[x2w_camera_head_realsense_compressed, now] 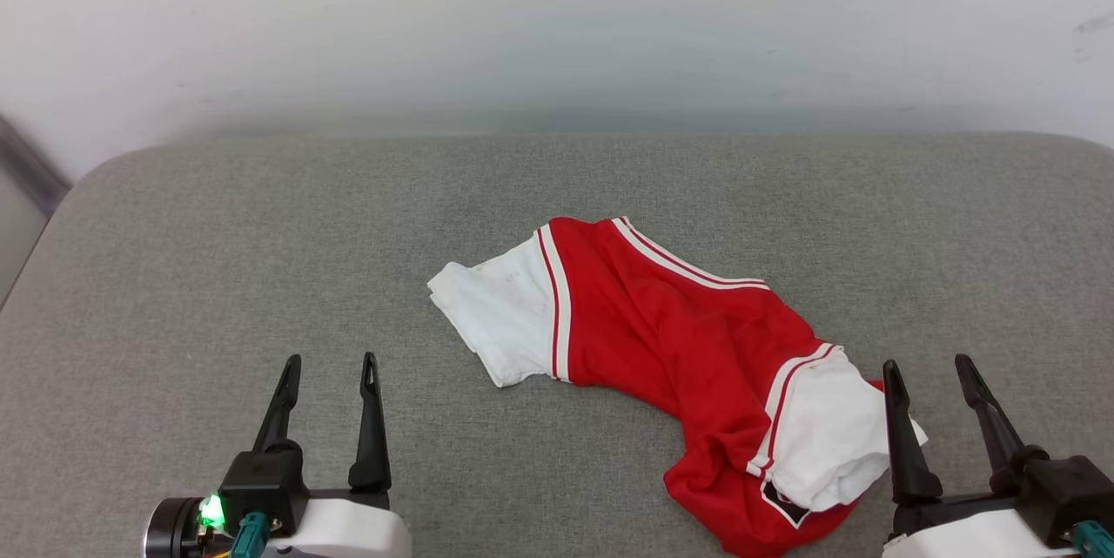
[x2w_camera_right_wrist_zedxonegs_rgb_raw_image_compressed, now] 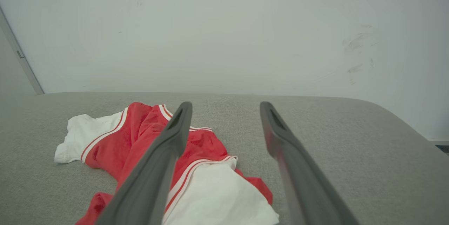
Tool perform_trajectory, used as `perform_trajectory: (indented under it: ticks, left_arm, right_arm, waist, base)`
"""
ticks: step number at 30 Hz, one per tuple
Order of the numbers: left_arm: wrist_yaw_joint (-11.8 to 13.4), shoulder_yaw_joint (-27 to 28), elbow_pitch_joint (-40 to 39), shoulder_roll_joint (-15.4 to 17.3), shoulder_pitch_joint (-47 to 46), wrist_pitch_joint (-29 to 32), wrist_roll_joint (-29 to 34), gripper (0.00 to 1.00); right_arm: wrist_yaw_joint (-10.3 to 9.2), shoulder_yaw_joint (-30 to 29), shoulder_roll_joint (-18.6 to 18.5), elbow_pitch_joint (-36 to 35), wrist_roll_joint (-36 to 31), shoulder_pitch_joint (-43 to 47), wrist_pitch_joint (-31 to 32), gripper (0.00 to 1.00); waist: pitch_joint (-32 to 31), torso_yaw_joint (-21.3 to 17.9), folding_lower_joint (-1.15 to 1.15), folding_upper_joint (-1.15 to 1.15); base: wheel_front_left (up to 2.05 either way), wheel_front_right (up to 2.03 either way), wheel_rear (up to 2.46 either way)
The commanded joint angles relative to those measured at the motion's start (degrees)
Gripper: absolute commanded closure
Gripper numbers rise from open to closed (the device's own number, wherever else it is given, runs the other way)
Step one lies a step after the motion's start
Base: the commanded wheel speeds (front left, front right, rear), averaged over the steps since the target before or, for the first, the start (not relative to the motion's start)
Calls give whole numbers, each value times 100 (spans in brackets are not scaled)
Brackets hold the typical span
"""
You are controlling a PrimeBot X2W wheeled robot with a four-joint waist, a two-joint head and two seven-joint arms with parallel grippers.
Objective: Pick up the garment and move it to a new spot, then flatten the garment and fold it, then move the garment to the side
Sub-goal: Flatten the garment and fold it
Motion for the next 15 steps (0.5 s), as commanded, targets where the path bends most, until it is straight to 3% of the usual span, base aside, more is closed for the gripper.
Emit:
perform_trajectory:
  ticks: [1, 15]
  left_arm:
    - [-46, 52, -17, -40, 78, -13, 59, 0]
    - [-353, 315, -92, -295, 288, -13, 372, 0]
  right_arm:
    - [-2, 14, 8, 17, 30, 86, -14, 0]
    - [-2, -14, 8, 40, 113, 212, -14, 0]
  waist:
    - [-13, 9, 0, 0]
    - [-24, 17, 0, 0]
  base:
    - [0, 0, 0]
    - [0, 0, 0]
